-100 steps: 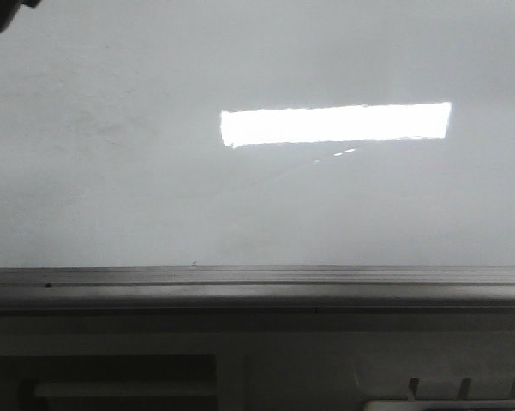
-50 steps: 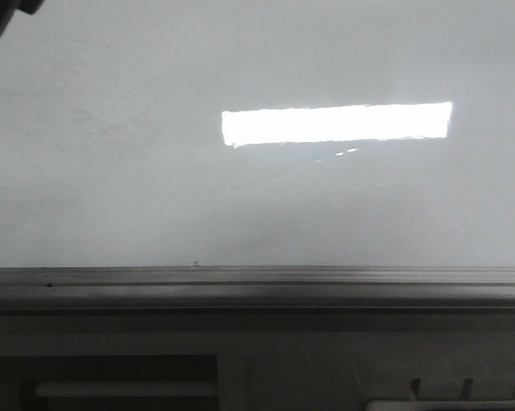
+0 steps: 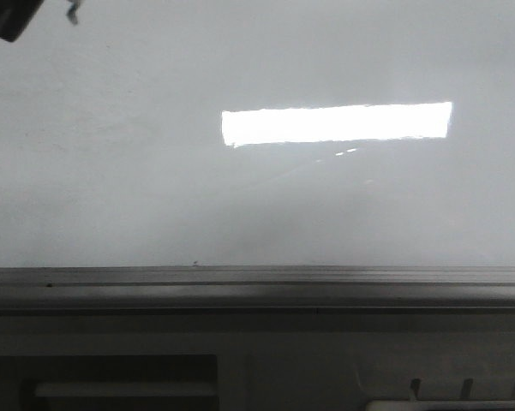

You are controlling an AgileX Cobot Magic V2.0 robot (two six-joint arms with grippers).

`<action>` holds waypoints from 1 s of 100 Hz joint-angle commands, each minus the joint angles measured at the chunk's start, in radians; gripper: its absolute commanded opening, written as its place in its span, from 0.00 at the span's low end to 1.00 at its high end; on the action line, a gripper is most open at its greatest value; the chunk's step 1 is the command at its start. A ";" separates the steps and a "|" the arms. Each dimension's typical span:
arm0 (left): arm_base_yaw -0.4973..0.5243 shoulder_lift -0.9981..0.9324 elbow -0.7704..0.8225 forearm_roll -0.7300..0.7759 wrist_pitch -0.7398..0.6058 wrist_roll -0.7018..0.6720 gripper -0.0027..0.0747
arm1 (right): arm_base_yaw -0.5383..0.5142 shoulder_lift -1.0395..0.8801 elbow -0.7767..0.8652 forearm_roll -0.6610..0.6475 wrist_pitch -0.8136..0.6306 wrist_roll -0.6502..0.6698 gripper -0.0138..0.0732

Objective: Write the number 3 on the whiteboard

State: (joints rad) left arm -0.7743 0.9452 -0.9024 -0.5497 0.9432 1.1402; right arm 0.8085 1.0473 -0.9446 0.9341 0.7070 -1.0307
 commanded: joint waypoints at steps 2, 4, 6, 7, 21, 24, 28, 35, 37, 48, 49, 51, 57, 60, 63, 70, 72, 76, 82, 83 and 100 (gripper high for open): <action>-0.009 -0.012 -0.033 -0.069 -0.040 0.028 0.01 | -0.002 0.004 -0.033 0.060 -0.035 0.003 0.12; -0.009 -0.012 -0.033 -0.069 -0.040 0.028 0.01 | -0.002 0.006 -0.033 0.068 -0.035 0.003 0.10; -0.009 -0.012 -0.033 -0.071 -0.040 0.026 0.01 | -0.002 0.008 -0.033 0.081 -0.035 0.003 0.08; -0.009 -0.012 -0.033 -0.070 -0.040 0.026 0.01 | -0.002 0.010 -0.033 0.090 -0.035 0.003 0.08; -0.009 -0.012 -0.033 -0.108 -0.059 0.001 0.09 | -0.002 0.013 -0.033 0.142 -0.037 0.003 0.08; -0.009 -0.012 -0.033 -0.119 -0.061 0.001 0.15 | -0.002 0.013 -0.033 0.142 -0.041 0.003 0.08; -0.007 -0.012 -0.033 -0.147 -0.067 0.001 0.25 | -0.002 0.013 -0.033 0.142 -0.050 0.003 0.08; -0.005 -0.033 -0.033 -0.174 -0.091 -0.047 0.49 | -0.002 0.013 -0.033 0.134 -0.087 0.003 0.08; -0.005 -0.037 -0.033 -0.174 -0.099 -0.072 0.56 | -0.002 0.013 -0.033 0.130 -0.103 0.003 0.08; -0.005 -0.101 -0.035 -0.156 -0.114 -0.131 0.78 | -0.002 0.013 -0.033 0.092 -0.201 0.003 0.08; -0.005 -0.112 -0.035 -0.156 -0.114 -0.136 0.78 | -0.002 0.013 -0.033 0.083 -0.217 0.003 0.08; -0.005 -0.124 -0.035 -0.147 -0.117 -0.147 0.78 | -0.002 0.013 -0.033 0.069 -0.241 0.003 0.08; -0.005 -0.187 -0.035 -0.106 -0.137 -0.189 0.74 | -0.002 0.013 -0.033 0.030 -0.312 0.003 0.09; -0.005 -0.218 -0.035 -0.079 -0.154 -0.225 0.72 | -0.002 0.013 -0.033 0.010 -0.350 0.003 0.09; -0.005 -0.257 -0.035 -0.045 -0.173 -0.260 0.69 | -0.002 0.013 -0.033 -0.009 -0.402 0.003 0.09; -0.005 -0.341 -0.021 0.081 -0.255 -0.392 0.62 | -0.007 0.014 -0.033 -0.014 -0.503 0.003 0.09; -0.005 -0.366 -0.015 0.122 -0.277 -0.442 0.60 | -0.011 0.017 -0.033 -0.014 -0.526 0.003 0.09; -0.005 -0.413 0.001 0.197 -0.312 -0.549 0.55 | -0.019 0.025 -0.033 -0.014 -0.565 0.003 0.09; -0.005 -0.472 0.025 0.338 -0.344 -0.718 0.47 | -0.038 0.040 -0.033 -0.014 -0.584 0.003 0.09; -0.005 -0.486 0.032 0.354 -0.345 -0.736 0.44 | -0.041 0.043 -0.033 -0.014 -0.584 0.003 0.09; -0.005 -0.633 0.127 0.571 -0.332 -1.019 0.00 | -0.083 0.096 -0.033 -0.014 -0.585 0.003 0.09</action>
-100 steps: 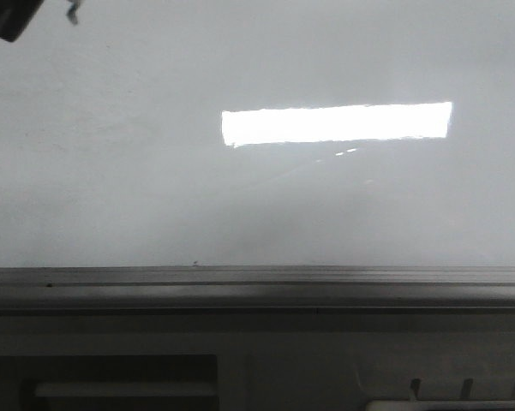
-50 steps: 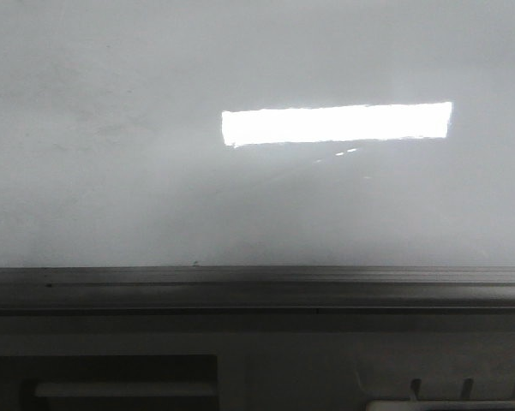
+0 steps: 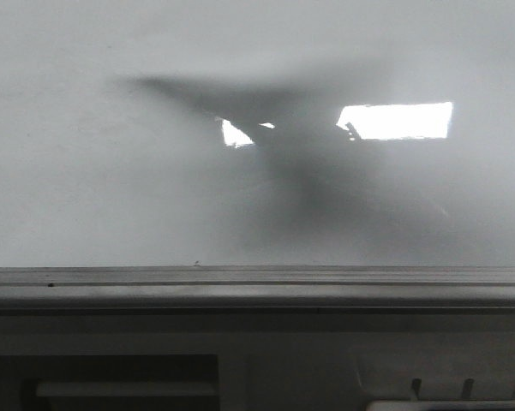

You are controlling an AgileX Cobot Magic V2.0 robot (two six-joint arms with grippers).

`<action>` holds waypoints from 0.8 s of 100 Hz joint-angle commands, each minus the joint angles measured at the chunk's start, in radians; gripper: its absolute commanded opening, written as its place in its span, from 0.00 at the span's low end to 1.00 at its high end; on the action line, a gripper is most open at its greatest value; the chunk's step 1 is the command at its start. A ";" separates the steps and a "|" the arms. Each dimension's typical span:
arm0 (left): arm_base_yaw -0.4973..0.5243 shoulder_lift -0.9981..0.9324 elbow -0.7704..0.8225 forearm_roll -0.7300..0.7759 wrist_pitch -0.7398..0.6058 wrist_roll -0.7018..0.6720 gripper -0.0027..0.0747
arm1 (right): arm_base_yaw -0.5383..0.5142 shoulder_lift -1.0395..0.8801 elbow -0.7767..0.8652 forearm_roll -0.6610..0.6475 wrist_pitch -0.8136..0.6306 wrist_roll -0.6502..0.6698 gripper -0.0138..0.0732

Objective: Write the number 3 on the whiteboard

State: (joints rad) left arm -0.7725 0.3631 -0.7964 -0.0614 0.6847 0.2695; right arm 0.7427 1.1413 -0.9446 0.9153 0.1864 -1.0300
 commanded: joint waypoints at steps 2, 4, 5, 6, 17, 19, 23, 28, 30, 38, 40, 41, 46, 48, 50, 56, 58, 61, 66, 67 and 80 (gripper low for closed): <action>-0.007 -0.067 0.033 0.085 -0.074 -0.150 0.01 | -0.019 0.008 -0.033 0.005 -0.072 0.002 0.09; -0.007 -0.082 0.046 0.085 -0.076 -0.150 0.01 | -0.019 0.007 -0.033 0.005 -0.083 0.002 0.09; -0.007 -0.087 0.050 0.083 -0.076 -0.150 0.01 | -0.019 0.010 -0.033 0.005 -0.094 0.002 0.09; -0.007 -0.096 0.057 0.083 -0.076 -0.152 0.01 | -0.019 0.010 -0.033 0.005 -0.099 0.002 0.09; -0.007 -0.150 0.103 0.067 -0.077 -0.179 0.01 | -0.023 0.020 -0.033 0.005 -0.153 0.002 0.09; -0.007 -0.158 0.109 0.061 -0.077 -0.182 0.01 | -0.025 0.020 -0.033 0.005 -0.153 0.002 0.09; -0.007 -0.169 0.118 0.061 -0.077 -0.194 0.01 | -0.029 0.024 -0.033 0.005 -0.153 0.002 0.09; -0.007 -0.176 0.128 0.061 -0.077 -0.198 0.01 | -0.039 0.029 -0.033 0.005 -0.151 0.002 0.09; -0.007 -0.179 0.130 0.061 -0.077 -0.198 0.01 | -0.041 0.029 -0.033 0.005 -0.151 0.002 0.09; -0.007 -0.179 0.130 0.048 -0.077 -0.198 0.01 | -0.056 0.040 -0.033 0.005 -0.151 0.002 0.09; -0.007 -0.179 0.130 0.045 -0.077 -0.198 0.01 | -0.062 0.040 -0.031 0.005 -0.151 0.002 0.09; -0.007 -0.179 0.130 0.045 -0.077 -0.198 0.01 | -0.064 0.040 -0.031 0.005 -0.151 0.002 0.09; -0.007 -0.179 0.130 0.044 -0.077 -0.198 0.01 | -0.075 0.044 -0.027 0.005 -0.149 0.002 0.09; -0.007 -0.179 0.130 0.044 -0.077 -0.198 0.01 | -0.079 0.044 -0.027 0.005 -0.145 0.002 0.09; -0.007 -0.179 0.130 0.044 -0.077 -0.198 0.01 | -0.087 0.044 -0.027 0.005 -0.140 0.002 0.09; -0.007 -0.179 0.130 0.044 -0.077 -0.198 0.01 | -0.103 0.046 -0.027 0.005 -0.131 0.002 0.09; -0.007 -0.179 0.130 0.044 -0.077 -0.198 0.01 | -0.105 0.046 -0.027 0.005 -0.129 0.002 0.09; -0.007 -0.179 0.130 0.044 -0.077 -0.198 0.01 | -0.114 0.046 -0.027 0.005 -0.130 0.002 0.09; -0.007 -0.179 0.130 0.044 -0.077 -0.198 0.01 | -0.124 0.046 -0.027 0.005 -0.128 0.002 0.09; -0.007 -0.179 0.130 0.044 -0.077 -0.198 0.01 | -0.127 0.046 -0.027 0.005 -0.127 0.002 0.09; -0.007 -0.179 0.130 0.044 -0.077 -0.198 0.01 | -0.163 0.044 -0.027 0.005 -0.088 0.002 0.09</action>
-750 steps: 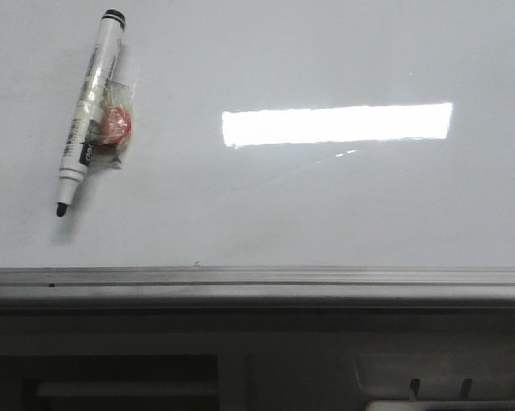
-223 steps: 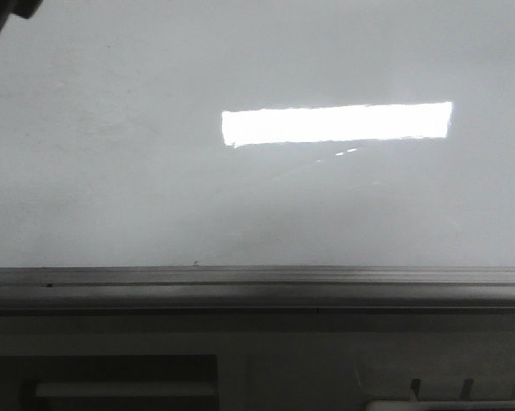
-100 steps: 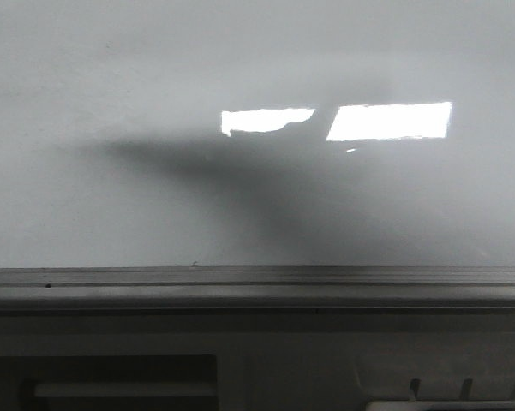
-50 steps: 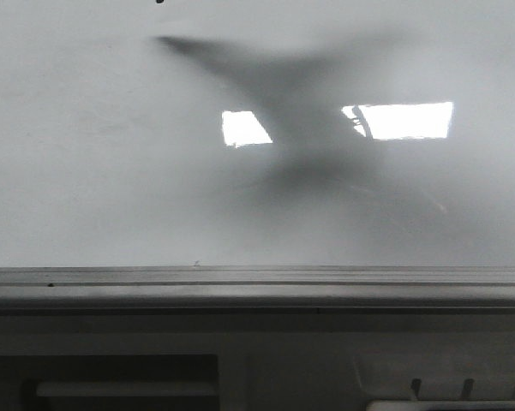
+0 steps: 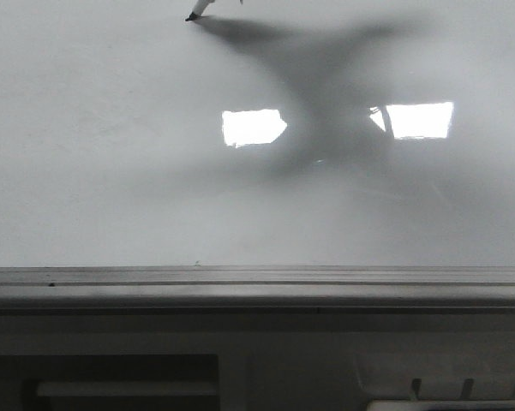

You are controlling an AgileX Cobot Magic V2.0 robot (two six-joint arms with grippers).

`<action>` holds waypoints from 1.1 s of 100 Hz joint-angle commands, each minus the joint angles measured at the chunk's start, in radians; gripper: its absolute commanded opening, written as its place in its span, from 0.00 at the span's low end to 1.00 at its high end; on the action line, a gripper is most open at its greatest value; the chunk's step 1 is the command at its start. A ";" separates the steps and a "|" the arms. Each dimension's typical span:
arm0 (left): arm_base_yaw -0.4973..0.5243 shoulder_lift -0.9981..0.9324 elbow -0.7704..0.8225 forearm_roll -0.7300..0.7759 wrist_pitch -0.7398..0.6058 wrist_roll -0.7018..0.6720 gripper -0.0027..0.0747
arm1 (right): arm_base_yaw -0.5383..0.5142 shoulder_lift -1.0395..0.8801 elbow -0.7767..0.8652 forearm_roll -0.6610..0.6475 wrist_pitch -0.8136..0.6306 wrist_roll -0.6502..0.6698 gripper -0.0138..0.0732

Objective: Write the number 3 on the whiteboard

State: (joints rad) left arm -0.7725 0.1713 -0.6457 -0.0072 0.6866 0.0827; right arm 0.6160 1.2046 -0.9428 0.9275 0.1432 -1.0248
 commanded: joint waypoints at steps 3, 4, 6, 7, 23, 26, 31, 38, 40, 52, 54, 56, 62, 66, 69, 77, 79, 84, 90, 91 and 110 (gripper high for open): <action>-0.007 0.013 -0.021 -0.011 -0.079 -0.012 0.01 | -0.044 -0.022 -0.029 -0.007 -0.032 -0.003 0.09; -0.007 0.013 -0.021 -0.011 -0.079 -0.012 0.01 | -0.048 -0.024 -0.026 -0.007 -0.027 -0.003 0.09; -0.007 0.013 -0.021 -0.011 -0.079 -0.012 0.01 | -0.050 -0.026 -0.024 -0.007 -0.025 -0.003 0.09; -0.007 0.013 -0.021 -0.011 -0.079 -0.012 0.01 | -0.054 -0.026 -0.024 -0.007 -0.019 -0.003 0.09; -0.007 0.013 -0.021 -0.011 -0.079 -0.012 0.01 | -0.071 -0.064 0.014 -0.007 -0.013 -0.003 0.09; -0.007 0.013 -0.021 -0.011 -0.079 -0.012 0.01 | -0.071 -0.071 0.025 -0.007 -0.011 -0.003 0.09; -0.007 0.013 -0.021 -0.011 -0.079 -0.012 0.01 | -0.071 -0.083 0.040 -0.007 0.002 -0.003 0.09; -0.007 0.013 -0.021 -0.011 -0.079 -0.012 0.01 | -0.071 -0.090 0.060 -0.001 0.024 -0.002 0.09; -0.007 0.013 -0.021 -0.011 -0.079 -0.012 0.01 | -0.071 -0.090 0.064 0.005 0.034 -0.002 0.09; -0.007 0.013 -0.021 -0.011 -0.079 -0.012 0.01 | -0.063 -0.078 0.096 0.051 0.063 0.009 0.09; -0.007 0.013 -0.021 -0.011 -0.079 -0.012 0.01 | -0.061 -0.075 0.100 0.058 0.063 0.009 0.09; -0.007 0.013 -0.021 -0.011 -0.079 -0.012 0.01 | -0.053 -0.067 0.103 0.058 0.061 0.009 0.09; -0.007 0.013 -0.021 -0.011 -0.079 -0.012 0.01 | -0.041 -0.054 0.108 0.064 0.048 0.009 0.09; -0.007 0.013 -0.021 -0.011 -0.079 -0.012 0.01 | -0.032 -0.040 0.108 0.076 0.039 0.009 0.09; -0.007 0.013 -0.021 -0.011 -0.079 -0.012 0.01 | -0.025 -0.031 0.108 0.081 0.032 0.009 0.09; -0.007 0.013 -0.021 -0.011 -0.079 -0.012 0.01 | -0.010 -0.010 0.108 0.085 0.018 0.009 0.09; -0.007 0.013 -0.021 -0.011 -0.079 -0.012 0.01 | -0.008 -0.008 0.108 0.085 0.013 0.009 0.09; -0.007 0.013 -0.021 -0.011 -0.079 -0.012 0.01 | -0.008 -0.008 0.108 0.085 0.005 0.009 0.09; -0.007 0.013 -0.021 -0.011 -0.079 -0.012 0.01 | -0.008 -0.010 0.108 0.085 -0.005 0.009 0.09; -0.007 0.013 -0.021 -0.011 -0.079 -0.012 0.01 | -0.008 -0.010 0.108 0.085 -0.009 0.009 0.09; -0.007 0.013 -0.021 -0.011 -0.079 -0.012 0.01 | -0.041 -0.059 0.110 0.065 0.008 0.009 0.09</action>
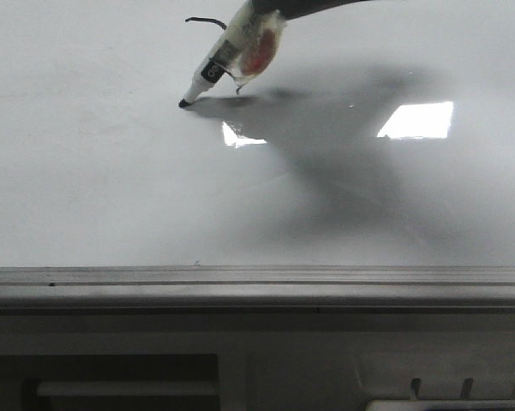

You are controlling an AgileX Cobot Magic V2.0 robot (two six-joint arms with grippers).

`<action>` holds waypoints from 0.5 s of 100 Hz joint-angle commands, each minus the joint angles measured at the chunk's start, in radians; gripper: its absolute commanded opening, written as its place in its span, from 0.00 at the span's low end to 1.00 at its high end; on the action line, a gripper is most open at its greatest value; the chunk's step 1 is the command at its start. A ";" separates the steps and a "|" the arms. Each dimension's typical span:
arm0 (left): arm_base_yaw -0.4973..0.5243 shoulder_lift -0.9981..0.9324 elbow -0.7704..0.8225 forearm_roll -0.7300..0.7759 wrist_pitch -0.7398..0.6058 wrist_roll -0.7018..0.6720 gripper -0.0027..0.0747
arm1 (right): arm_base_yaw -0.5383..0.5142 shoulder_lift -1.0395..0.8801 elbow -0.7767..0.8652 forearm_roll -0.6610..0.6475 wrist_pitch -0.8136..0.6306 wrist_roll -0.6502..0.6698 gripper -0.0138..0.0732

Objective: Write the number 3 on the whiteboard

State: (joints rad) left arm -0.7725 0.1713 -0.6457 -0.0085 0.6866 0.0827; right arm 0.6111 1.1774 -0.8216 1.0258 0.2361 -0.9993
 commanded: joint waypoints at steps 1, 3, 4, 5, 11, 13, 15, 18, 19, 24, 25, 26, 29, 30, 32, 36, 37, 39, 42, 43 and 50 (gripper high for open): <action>-0.007 0.013 -0.021 -0.009 -0.079 -0.012 0.01 | -0.038 -0.035 -0.011 -0.034 -0.085 -0.016 0.09; -0.007 0.013 -0.021 -0.009 -0.079 -0.012 0.01 | -0.044 -0.043 -0.011 -0.034 -0.080 -0.016 0.09; -0.007 0.013 -0.021 -0.009 -0.079 -0.012 0.01 | -0.048 -0.048 -0.011 -0.034 -0.078 -0.016 0.09; -0.007 0.013 -0.021 -0.009 -0.079 -0.012 0.01 | -0.051 -0.050 -0.009 -0.034 -0.078 -0.016 0.09; -0.007 0.013 -0.021 -0.009 -0.079 -0.012 0.01 | -0.069 -0.071 -0.009 -0.034 -0.065 -0.016 0.09; -0.007 0.013 -0.021 -0.009 -0.079 -0.012 0.01 | -0.075 -0.078 -0.009 -0.034 -0.059 -0.016 0.09; -0.007 0.013 -0.021 -0.009 -0.079 -0.012 0.01 | -0.079 -0.083 -0.009 -0.034 -0.057 -0.016 0.09; -0.007 0.013 -0.021 -0.009 -0.079 -0.012 0.01 | -0.089 -0.091 -0.008 -0.034 -0.045 -0.016 0.09; -0.007 0.013 -0.021 -0.009 -0.079 -0.012 0.01 | -0.091 -0.092 -0.008 -0.034 -0.043 -0.016 0.09; -0.007 0.013 -0.021 -0.009 -0.079 -0.012 0.01 | -0.103 -0.102 -0.001 -0.034 -0.031 -0.016 0.09; -0.007 0.013 -0.021 -0.009 -0.079 -0.012 0.01 | -0.105 -0.102 -0.001 -0.034 -0.026 -0.016 0.09; -0.007 0.013 -0.021 -0.009 -0.079 -0.012 0.01 | -0.105 -0.102 -0.001 -0.034 -0.024 -0.016 0.09; -0.007 0.013 -0.021 -0.009 -0.079 -0.012 0.01 | -0.110 -0.107 -0.001 -0.034 -0.010 -0.016 0.09; -0.007 0.013 -0.021 -0.009 -0.079 -0.012 0.01 | -0.113 -0.107 0.000 -0.034 -0.003 -0.016 0.09; -0.007 0.013 -0.021 -0.009 -0.079 -0.012 0.01 | -0.116 -0.107 0.002 -0.034 0.005 -0.016 0.09; -0.007 0.013 -0.021 -0.009 -0.079 -0.012 0.01 | -0.117 -0.107 0.009 -0.034 0.012 -0.016 0.09; -0.007 0.013 -0.021 -0.009 -0.079 -0.012 0.01 | -0.117 -0.107 0.010 -0.034 0.011 -0.016 0.09; -0.007 0.013 -0.021 -0.009 -0.079 -0.012 0.01 | -0.117 -0.108 0.017 -0.034 0.016 -0.014 0.09; -0.007 0.013 -0.021 -0.009 -0.079 -0.012 0.01 | -0.117 -0.108 0.025 -0.034 0.020 0.000 0.09; -0.007 0.013 -0.021 -0.009 -0.079 -0.012 0.01 | -0.117 -0.108 0.031 -0.034 0.020 0.005 0.09; -0.007 0.013 -0.021 -0.009 -0.079 -0.012 0.01 | -0.117 -0.108 0.060 -0.034 0.025 0.056 0.09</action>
State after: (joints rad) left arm -0.7725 0.1713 -0.6457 -0.0109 0.6866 0.0827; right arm 0.5061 1.0813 -0.7722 1.0137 0.2908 -0.9786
